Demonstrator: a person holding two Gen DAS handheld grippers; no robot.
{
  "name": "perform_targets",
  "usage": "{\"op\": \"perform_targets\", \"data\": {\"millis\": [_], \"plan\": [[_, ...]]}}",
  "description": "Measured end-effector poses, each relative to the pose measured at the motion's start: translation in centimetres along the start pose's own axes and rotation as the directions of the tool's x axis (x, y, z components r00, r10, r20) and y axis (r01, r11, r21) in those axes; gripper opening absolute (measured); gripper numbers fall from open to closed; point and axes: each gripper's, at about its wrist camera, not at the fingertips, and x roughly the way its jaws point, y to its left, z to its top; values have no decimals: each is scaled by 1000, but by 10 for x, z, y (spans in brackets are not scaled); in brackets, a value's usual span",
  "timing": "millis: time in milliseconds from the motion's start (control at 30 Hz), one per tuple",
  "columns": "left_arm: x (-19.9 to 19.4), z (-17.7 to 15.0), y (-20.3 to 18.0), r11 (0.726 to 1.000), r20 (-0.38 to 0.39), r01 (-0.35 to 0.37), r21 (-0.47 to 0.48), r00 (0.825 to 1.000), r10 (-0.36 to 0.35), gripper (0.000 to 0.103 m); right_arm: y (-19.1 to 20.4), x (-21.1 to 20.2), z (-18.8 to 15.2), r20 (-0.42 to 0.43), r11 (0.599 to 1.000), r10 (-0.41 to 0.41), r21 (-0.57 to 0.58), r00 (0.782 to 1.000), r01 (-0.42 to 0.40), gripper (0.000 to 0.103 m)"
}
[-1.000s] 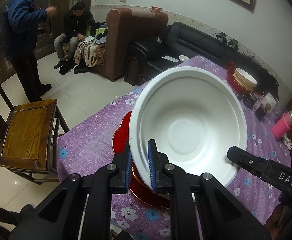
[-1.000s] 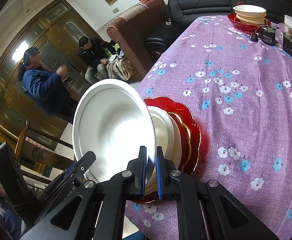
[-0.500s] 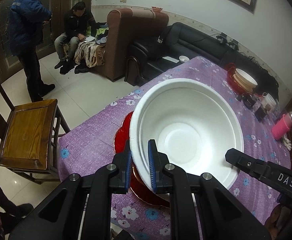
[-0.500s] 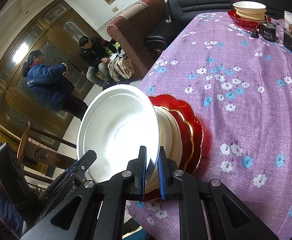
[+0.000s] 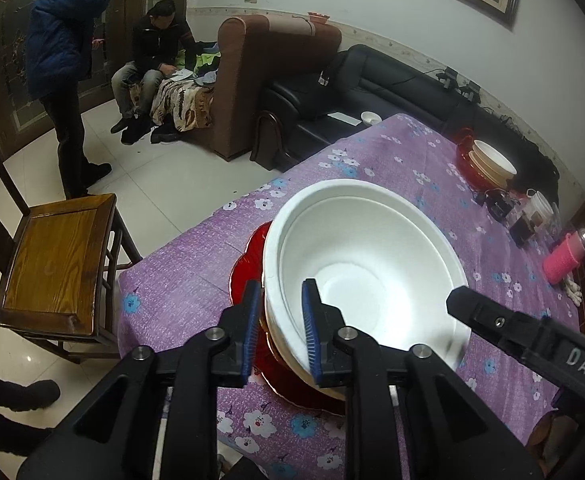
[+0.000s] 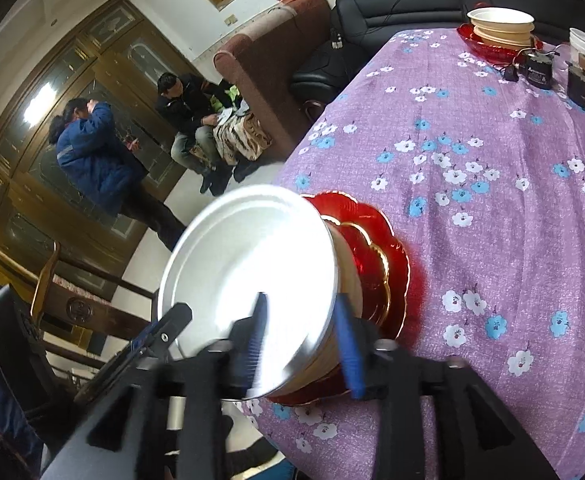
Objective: Organize plates and bowls
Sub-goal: 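Open both grippers to release the bowl on the stack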
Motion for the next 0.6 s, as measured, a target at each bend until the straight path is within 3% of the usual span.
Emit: {"op": "perform_targets", "data": {"millis": [33, 100, 233, 300, 400, 500, 567, 600], "plan": [[-1, 0, 0, 1000, 1, 1, 1, 1000, -1, 28, 0, -2, 0, 10, 1000, 2, 3, 1000, -2, 57], [-3, 0, 0, 1000, 7, 0, -2, 1000, 0, 33, -1, -5, 1, 23, 1000, 0, 2, 1000, 0, 61], [-8, 0, 0, 1000, 15, -8, -4, 1000, 8, 48, 2, -16, 1, 56, 1000, 16, -15, 998, -15, 83], [-11, 0, 1, 1000, 22, -14, -4, 1000, 14, 53, 6, -21, 0, 64, 999, 10, -38, 998, -8, 88], [-15, -2, 0, 1000, 34, -25, 8, 999, 25, 55, 12, -29, -4, 72, 996, -4, -91, 997, 10, 100], [-18, -2, -1, 1000, 35, -15, 19, 999, 15, 56, 14, -37, -9, 90, 991, -21, -130, 996, 33, 102], [-22, -4, -3, 999, 48, -15, 34, 999, 14, 68, 15, -41, -14, 88, 986, -32, -163, 996, 47, 102], [-25, -5, -4, 999, 59, -14, 46, 998, 12, 79, 16, -42, -16, 82, 981, -45, -183, 996, 60, 102]]}}
